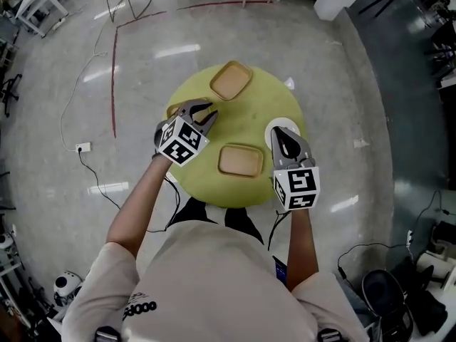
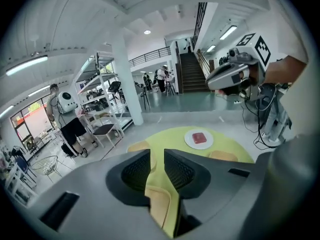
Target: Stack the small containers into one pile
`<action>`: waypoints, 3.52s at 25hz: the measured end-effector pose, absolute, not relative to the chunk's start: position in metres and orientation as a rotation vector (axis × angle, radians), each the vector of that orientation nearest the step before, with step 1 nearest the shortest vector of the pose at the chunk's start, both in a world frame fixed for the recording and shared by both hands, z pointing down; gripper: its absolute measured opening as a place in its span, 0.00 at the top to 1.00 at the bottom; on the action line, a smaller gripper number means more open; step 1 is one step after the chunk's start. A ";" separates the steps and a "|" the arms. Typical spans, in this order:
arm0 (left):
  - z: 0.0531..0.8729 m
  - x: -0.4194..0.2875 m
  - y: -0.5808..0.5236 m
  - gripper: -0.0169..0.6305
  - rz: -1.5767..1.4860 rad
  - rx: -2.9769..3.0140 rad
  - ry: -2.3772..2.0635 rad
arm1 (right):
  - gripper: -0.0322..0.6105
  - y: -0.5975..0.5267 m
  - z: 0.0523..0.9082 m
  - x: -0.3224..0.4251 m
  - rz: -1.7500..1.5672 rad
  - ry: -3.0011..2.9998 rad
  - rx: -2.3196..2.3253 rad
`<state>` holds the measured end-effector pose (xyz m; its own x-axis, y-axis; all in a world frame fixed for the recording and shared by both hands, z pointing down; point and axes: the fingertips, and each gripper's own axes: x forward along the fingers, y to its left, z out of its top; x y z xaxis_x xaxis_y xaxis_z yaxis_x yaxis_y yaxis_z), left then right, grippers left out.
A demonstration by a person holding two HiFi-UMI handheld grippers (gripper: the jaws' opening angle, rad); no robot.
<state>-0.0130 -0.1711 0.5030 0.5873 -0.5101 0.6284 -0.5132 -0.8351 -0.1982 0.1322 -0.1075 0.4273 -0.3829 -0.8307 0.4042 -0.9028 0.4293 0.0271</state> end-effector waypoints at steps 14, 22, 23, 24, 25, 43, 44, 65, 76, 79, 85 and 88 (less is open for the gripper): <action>0.597 0.027 -0.211 0.81 1.387 2.710 -0.746 | 0.93 -0.111 0.460 0.160 0.413 -2.319 1.471; 0.652 0.032 -0.232 0.81 1.558 2.600 -0.684 | 0.93 -0.106 0.474 0.171 0.482 -2.294 1.495; 0.658 0.032 -0.234 0.81 1.582 2.580 -0.675 | 0.93 -0.107 0.474 0.172 0.484 -2.290 1.500; 0.663 0.031 -0.235 0.81 1.602 2.564 -0.670 | 0.93 -0.109 0.475 0.173 0.486 -2.287 1.505; 0.668 0.031 -0.236 0.81 1.624 2.554 -0.669 | 0.93 -0.110 0.475 0.173 0.488 -2.284 1.509; 0.687 0.041 -0.245 0.93 1.894 2.596 -0.623 | 0.93 -0.094 0.492 0.177 0.583 -2.264 1.511; 0.688 0.040 -0.244 0.93 1.897 2.595 -0.620 | 0.93 -0.092 0.492 0.177 0.586 -2.265 1.512; 0.612 0.043 -0.190 0.95 1.786 2.803 -0.500 | 0.93 -0.079 0.462 0.174 0.503 -2.315 1.553; 0.561 0.017 -0.131 0.95 1.789 2.923 -0.352 | 0.93 -0.076 0.437 0.149 0.416 -2.343 1.539; 0.553 0.016 -0.114 0.95 1.806 2.970 -0.242 | 0.93 -0.074 0.431 0.143 0.399 -2.331 1.558; 0.556 0.015 -0.082 0.95 1.809 3.048 -0.025 | 0.93 -0.062 0.436 0.133 0.406 -2.275 1.632; 0.564 0.026 -0.068 0.95 1.794 3.085 0.092 | 0.93 -0.051 0.443 0.146 0.420 -2.220 1.690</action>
